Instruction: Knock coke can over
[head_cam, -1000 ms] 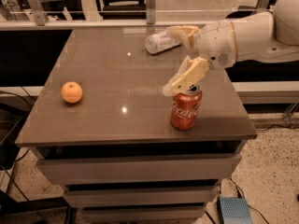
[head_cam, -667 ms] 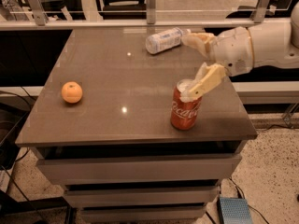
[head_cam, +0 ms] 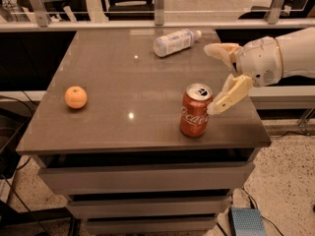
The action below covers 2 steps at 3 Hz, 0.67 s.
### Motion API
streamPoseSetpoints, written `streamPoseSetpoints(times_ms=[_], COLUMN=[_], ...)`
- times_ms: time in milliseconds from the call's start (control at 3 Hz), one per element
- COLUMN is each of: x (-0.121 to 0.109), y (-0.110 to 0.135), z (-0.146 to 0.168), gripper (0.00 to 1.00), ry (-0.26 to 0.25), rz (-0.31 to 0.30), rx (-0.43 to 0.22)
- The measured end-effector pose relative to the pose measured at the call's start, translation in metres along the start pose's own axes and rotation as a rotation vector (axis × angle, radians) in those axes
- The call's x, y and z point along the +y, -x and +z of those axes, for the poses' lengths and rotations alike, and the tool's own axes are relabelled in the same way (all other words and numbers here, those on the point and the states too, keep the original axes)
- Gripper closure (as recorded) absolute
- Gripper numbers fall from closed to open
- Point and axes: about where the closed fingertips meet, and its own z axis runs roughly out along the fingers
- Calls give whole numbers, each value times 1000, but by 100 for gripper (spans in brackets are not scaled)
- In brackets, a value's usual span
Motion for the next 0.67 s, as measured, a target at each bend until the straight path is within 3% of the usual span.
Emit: streamPoseSetpoints(times_ms=[667], x=[11], y=[-3], z=[25], gripper=[0], ry=[50], rz=[6], rx=[-35])
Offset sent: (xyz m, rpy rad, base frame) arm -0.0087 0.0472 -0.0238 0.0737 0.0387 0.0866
